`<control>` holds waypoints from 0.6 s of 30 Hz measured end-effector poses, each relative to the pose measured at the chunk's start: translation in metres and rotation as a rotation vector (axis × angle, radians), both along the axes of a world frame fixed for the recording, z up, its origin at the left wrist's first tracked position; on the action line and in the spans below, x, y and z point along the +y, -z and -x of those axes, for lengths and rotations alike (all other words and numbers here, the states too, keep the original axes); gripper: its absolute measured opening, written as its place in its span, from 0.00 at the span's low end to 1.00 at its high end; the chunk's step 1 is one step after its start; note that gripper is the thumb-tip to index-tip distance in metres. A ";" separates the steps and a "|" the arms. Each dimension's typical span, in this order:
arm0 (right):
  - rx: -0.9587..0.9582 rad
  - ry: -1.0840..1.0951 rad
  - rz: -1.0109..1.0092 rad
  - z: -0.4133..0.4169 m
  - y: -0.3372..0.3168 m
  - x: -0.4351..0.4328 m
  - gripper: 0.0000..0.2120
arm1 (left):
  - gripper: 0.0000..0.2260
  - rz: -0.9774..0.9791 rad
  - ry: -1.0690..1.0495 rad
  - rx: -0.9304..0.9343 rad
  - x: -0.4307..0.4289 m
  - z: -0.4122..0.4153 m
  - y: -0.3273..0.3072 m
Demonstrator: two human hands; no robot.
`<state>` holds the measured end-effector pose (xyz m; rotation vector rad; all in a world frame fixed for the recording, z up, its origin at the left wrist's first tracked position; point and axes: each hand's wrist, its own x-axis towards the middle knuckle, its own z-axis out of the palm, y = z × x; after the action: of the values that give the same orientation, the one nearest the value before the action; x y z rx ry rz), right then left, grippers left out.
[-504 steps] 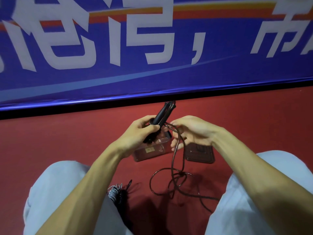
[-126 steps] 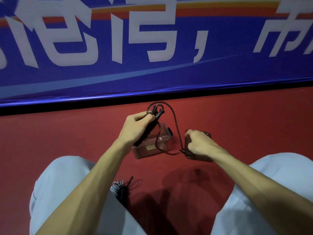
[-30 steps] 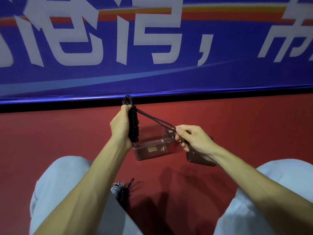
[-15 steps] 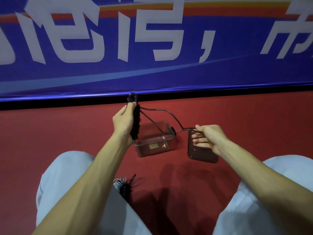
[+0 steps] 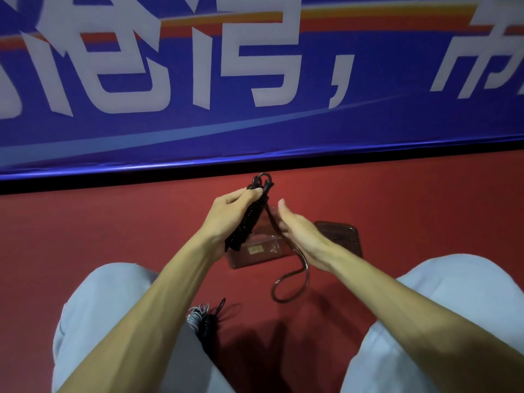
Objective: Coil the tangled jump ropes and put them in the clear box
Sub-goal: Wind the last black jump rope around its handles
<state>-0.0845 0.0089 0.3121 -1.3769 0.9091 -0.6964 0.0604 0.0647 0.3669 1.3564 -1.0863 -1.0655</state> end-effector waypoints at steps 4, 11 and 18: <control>0.030 -0.138 -0.023 0.001 -0.006 0.010 0.07 | 0.06 0.032 -0.050 -0.028 -0.005 -0.012 0.007; 0.167 -0.231 -0.078 0.028 -0.023 0.013 0.06 | 0.25 0.025 -0.217 -0.544 -0.021 -0.045 0.028; 0.335 -0.162 0.336 0.038 -0.032 0.020 0.09 | 0.25 -0.044 -0.059 -1.113 -0.020 -0.029 0.030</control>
<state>-0.1222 0.0292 0.3445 -1.8848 0.9560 -0.5164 0.0889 0.0442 0.3367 2.0616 -1.7738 -0.2042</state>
